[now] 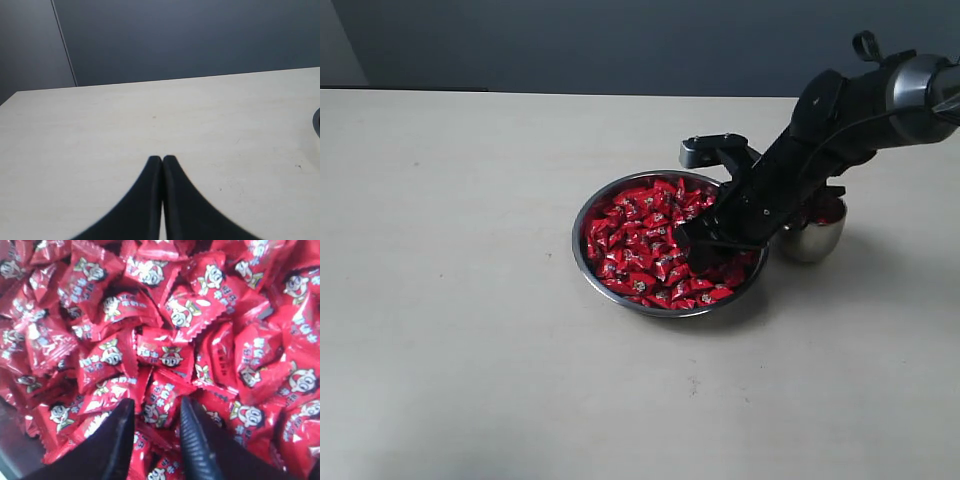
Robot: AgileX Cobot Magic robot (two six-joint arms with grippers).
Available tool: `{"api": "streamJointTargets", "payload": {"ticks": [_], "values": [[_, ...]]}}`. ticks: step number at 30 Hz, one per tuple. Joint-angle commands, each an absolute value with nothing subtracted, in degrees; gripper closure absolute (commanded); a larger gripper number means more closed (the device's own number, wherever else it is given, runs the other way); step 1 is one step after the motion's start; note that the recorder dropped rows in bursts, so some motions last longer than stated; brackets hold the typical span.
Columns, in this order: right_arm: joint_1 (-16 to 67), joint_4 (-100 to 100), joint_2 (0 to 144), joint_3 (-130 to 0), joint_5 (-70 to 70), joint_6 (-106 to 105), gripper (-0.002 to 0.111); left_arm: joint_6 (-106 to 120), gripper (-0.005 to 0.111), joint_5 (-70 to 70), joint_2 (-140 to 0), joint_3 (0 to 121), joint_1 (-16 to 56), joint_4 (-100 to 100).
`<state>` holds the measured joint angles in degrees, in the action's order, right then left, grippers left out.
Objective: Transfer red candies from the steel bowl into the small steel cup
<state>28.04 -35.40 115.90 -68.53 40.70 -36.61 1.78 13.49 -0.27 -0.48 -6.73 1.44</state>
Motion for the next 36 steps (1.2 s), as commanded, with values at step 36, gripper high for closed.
{"api": "streamJointTargets", "payload": {"ticks": [36], "values": [[27.2,-34.4,108.7,-71.1,42.4,-31.3,0.109,1.7,0.106,13.2,0.0,0.0,-6.8,1.6]]}}
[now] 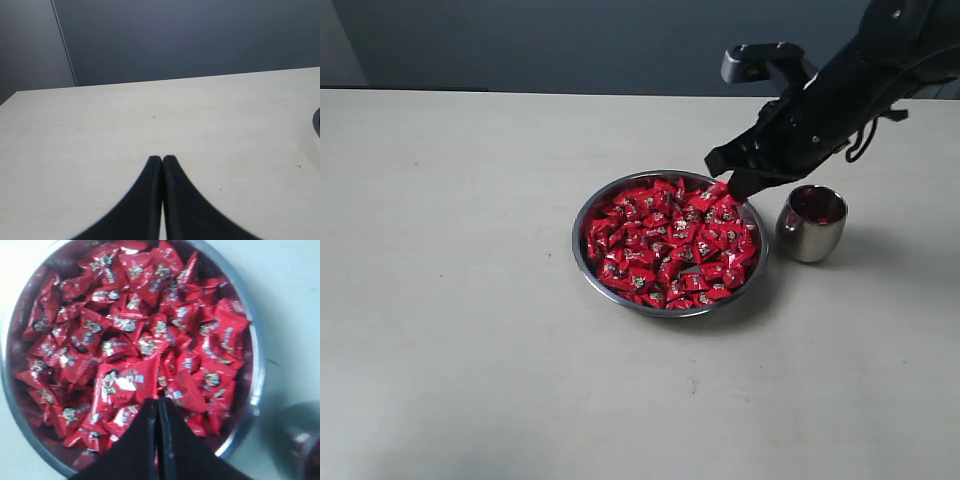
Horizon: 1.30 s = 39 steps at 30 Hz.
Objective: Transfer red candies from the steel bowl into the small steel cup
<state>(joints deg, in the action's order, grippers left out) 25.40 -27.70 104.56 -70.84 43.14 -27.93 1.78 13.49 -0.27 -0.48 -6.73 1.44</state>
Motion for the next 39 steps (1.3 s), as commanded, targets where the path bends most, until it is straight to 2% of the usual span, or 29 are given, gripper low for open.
{"api": "streamJointTargets", "payload": {"ticks": [1,7,18,20,24,25,39], "values": [[27.8,-35.0,110.0,-71.1,42.1,-31.3,0.109,1.7,0.106,13.2,0.0,0.0,-6.8,1.6],[29.8,-34.9,114.5,-71.1,42.0,-31.3,0.109,1.7,0.106,13.2,0.0,0.0,-6.8,1.6],[29.8,-33.3,114.6,-71.1,43.2,-31.3,0.109,1.7,0.106,13.2,0.0,0.0,-6.8,1.6],[29.8,-32.9,114.6,-71.1,43.4,-31.3,0.102,1.7,0.106,13.2,0.0,0.0,-6.8,1.6],[29.8,-31.6,114.6,-71.1,44.0,-31.3,0.079,1.7,0.106,13.2,0.0,0.0,-6.8,1.6],[29.8,-31.5,114.6,-71.1,44.2,-31.3,0.076,1.7,0.106,13.2,0.0,0.0,-6.8,1.6],[29.8,-39.3,114.6,-71.1,45.1,-34.1,0.078,1.7,0.106,13.2,0.0,0.0,-6.8,1.6]]}}
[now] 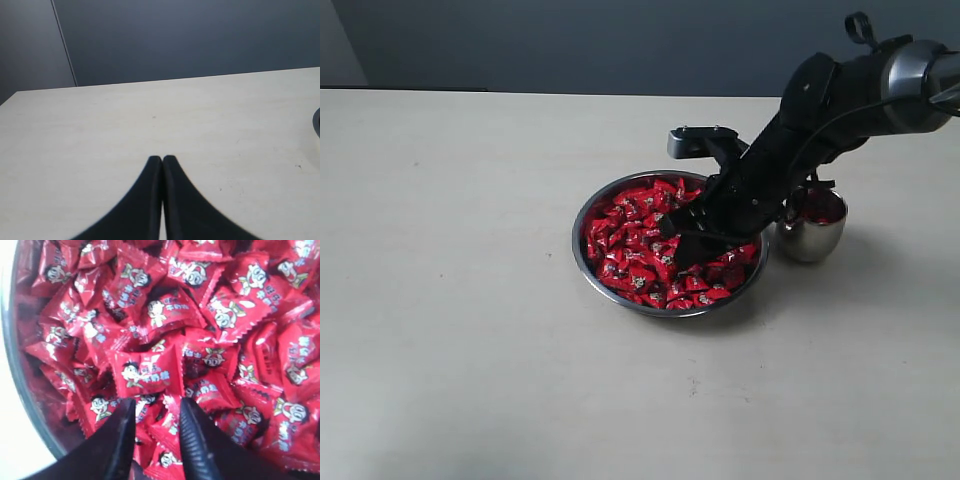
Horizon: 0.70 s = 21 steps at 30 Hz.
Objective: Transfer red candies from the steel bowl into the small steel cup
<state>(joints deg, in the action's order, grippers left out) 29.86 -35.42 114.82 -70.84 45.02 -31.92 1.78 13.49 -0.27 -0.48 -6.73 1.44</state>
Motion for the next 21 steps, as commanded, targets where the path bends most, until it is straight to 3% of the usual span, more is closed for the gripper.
{"api": "streamJointTargets", "payload": {"ticks": [1,12,18,21], "values": [[29.8,-40.4,114.6,-71.1,45.1,-34.9,0.078,1.7,0.106,13.2,0.0,0.0,-6.8,1.6],[29.8,-42.6,117.6,-71.2,43.3,-36.3,0.078,1.7,0.106,13.2,0.0,0.0,-6.8,1.6],[29.8,-42.8,118.9,-71.2,42.3,-36.3,0.058,1.7,0.106,13.2,0.0,0.0,-6.8,1.6],[29.8,-43.3,118.9,-71.2,41.6,-36.3,0.063,1.7,0.106,13.2,0.0,0.0,-6.8,1.6]]}}
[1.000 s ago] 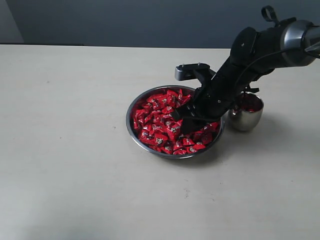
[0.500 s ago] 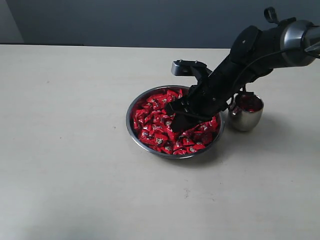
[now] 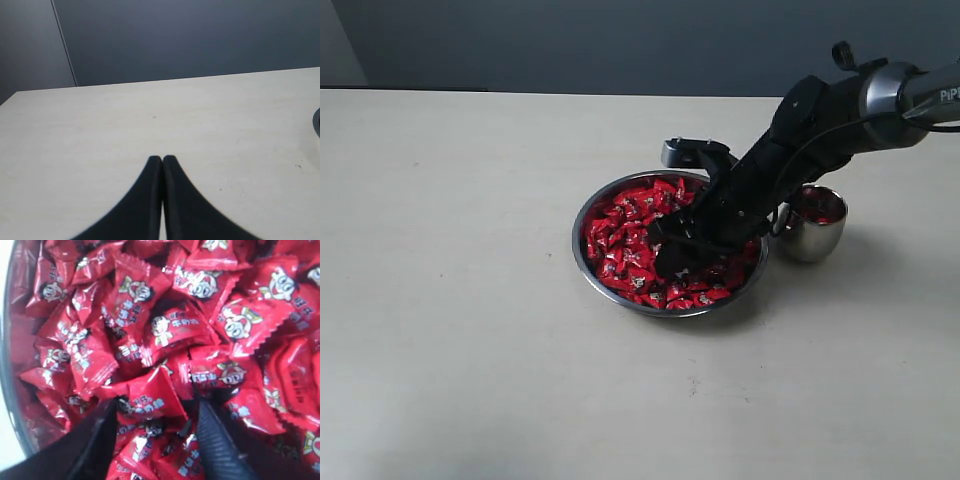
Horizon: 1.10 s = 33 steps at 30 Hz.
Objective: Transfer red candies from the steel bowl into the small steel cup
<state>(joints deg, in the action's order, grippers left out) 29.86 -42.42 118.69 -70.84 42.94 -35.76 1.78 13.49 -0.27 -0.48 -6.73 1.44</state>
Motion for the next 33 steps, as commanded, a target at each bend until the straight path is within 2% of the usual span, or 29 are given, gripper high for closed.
{"api": "streamJointTargets", "payload": {"ticks": [1,4,7,20,33], "values": [[29.8,-43.9,118.9,-71.2,41.5,-36.3,0.068,1.7,0.106,13.2,0.0,0.0,-6.8,1.6],[29.8,-45.2,118.9,-71.2,41.3,-36.4,0.085,1.7,0.106,13.2,0.0,0.0,-6.8,1.6],[29.8,-45.3,118.9,-71.2,41.4,-36.4,0.109,1.7,0.106,13.2,0.0,0.0,-6.8,1.6],[26.9,-36.3,107.0,-71.2,45.4,-35.9,0.108,1.7,0.106,13.2,0.0,0.0,-6.8,1.6],[9.7,-33.3,101.6,-71.1,47.9,-34.3,0.108,1.7,0.106,13.2,0.0,0.0,-6.8,1.6]]}}
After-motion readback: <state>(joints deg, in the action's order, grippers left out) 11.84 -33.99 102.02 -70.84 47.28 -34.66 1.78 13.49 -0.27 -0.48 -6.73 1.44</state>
